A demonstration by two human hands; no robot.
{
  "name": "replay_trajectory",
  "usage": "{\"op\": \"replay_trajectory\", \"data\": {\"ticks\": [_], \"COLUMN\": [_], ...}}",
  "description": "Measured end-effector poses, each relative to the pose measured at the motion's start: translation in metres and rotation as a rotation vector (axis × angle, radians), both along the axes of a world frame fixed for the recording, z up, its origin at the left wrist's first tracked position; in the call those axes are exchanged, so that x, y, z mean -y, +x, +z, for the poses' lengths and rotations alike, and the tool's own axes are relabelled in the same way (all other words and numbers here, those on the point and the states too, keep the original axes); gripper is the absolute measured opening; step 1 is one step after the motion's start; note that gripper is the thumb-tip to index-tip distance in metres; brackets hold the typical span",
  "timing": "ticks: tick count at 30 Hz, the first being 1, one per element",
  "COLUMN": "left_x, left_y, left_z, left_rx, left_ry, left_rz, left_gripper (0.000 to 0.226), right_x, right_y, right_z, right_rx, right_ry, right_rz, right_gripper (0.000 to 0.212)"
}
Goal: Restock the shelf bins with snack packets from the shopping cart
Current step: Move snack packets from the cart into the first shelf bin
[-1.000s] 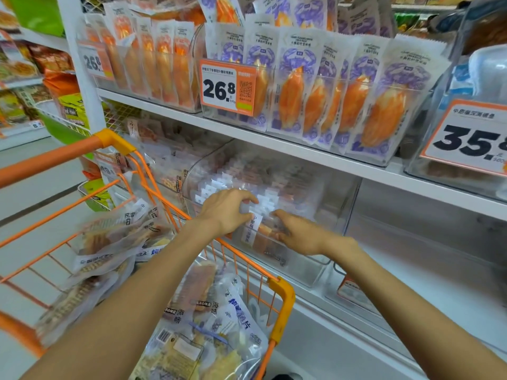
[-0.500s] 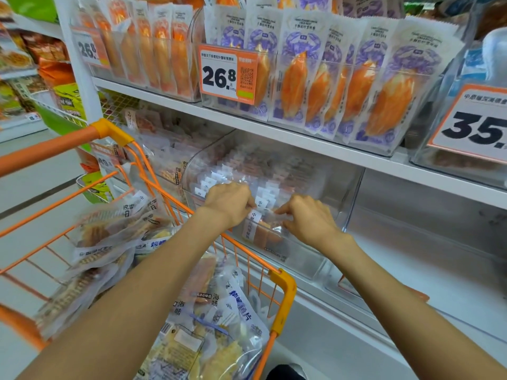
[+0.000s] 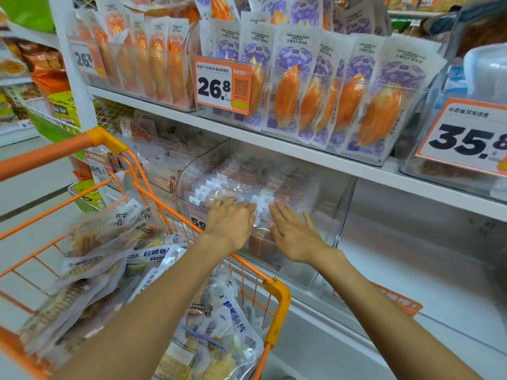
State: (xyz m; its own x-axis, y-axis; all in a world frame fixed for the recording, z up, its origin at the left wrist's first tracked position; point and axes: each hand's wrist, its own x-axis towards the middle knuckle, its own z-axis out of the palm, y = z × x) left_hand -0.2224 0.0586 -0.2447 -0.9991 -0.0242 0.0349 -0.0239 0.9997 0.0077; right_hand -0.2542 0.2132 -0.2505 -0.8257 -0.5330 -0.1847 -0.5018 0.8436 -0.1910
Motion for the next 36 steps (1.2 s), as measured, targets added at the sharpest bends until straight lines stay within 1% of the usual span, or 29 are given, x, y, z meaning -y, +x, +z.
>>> {"op": "replay_trajectory", "data": {"ticks": [4,7,9,12,14,15,16,18,21,23,25,28,29,31,32,33,35,36], "left_x": [0.000,0.001,0.003,0.007,0.013,0.018,0.023,0.034,0.051,0.063,0.073,0.082,0.083,0.087,0.090,0.093,0.095,0.095], "left_y": [0.002,-0.003,-0.005,0.004,0.014,0.021,0.028,0.047,0.085,0.111,0.132,0.146,0.150,0.160,0.165,0.170,0.177,0.178], "left_z": [-0.009,-0.006,-0.002,0.000,0.001,0.003,0.005,0.008,0.004,-0.004,-0.010,-0.014,-0.013,-0.012,-0.012,-0.015,-0.020,-0.021], "left_rx": [0.044,0.048,-0.015,-0.156,-0.237,-0.262,-0.276,-0.285,-0.267,-0.250,-0.199,-0.079,-0.054,-0.043,-0.025,0.010,0.181,0.268], "left_ry": [-0.025,0.036,0.180,0.439,0.533,0.585,0.636,0.722,0.718,0.687,0.655,0.682,0.701,0.669,0.638,0.636,0.619,0.589], "left_rz": [0.009,0.013,0.013,0.020,0.063,0.108,0.165,0.274,0.398,0.445,0.464,0.363,0.330,0.278,0.259,0.244,0.223,0.198], "left_gripper": [0.047,0.047,0.044,0.041,0.038,0.036,0.033,0.027,0.021,0.020,0.024,0.026,0.025,0.029,0.032,0.035,0.039,0.039], "right_x": [0.003,0.001,-0.001,0.001,0.003,0.006,0.010,0.019,0.037,0.047,0.059,0.080,0.086,0.095,0.098,0.101,0.105,0.105], "right_y": [-0.001,-0.004,-0.006,-0.005,-0.003,0.000,0.004,0.014,0.041,0.059,0.076,0.096,0.101,0.112,0.117,0.120,0.122,0.121], "right_z": [-0.004,-0.002,-0.001,0.000,0.005,0.008,0.012,0.019,0.019,0.014,0.003,-0.014,-0.019,-0.027,-0.029,-0.029,-0.025,-0.021], "right_rx": [-0.007,0.001,-0.035,-0.207,-0.319,-0.335,-0.319,-0.201,-0.051,0.030,0.121,0.180,0.179,0.160,0.133,0.086,0.029,0.043], "right_ry": [0.042,0.002,-0.115,-0.330,-0.427,-0.476,-0.525,-0.600,-0.619,-0.591,-0.513,-0.361,-0.296,-0.111,-0.017,0.053,0.092,0.076], "right_rz": [0.006,-0.002,-0.021,-0.043,-0.051,-0.053,-0.053,-0.039,0.029,0.090,0.161,0.207,0.216,0.261,0.290,0.313,0.333,0.345], "right_gripper": [0.055,0.054,0.051,0.041,0.032,0.028,0.023,0.015,0.011,0.010,0.014,0.027,0.035,0.062,0.075,0.082,0.082,0.080]}}
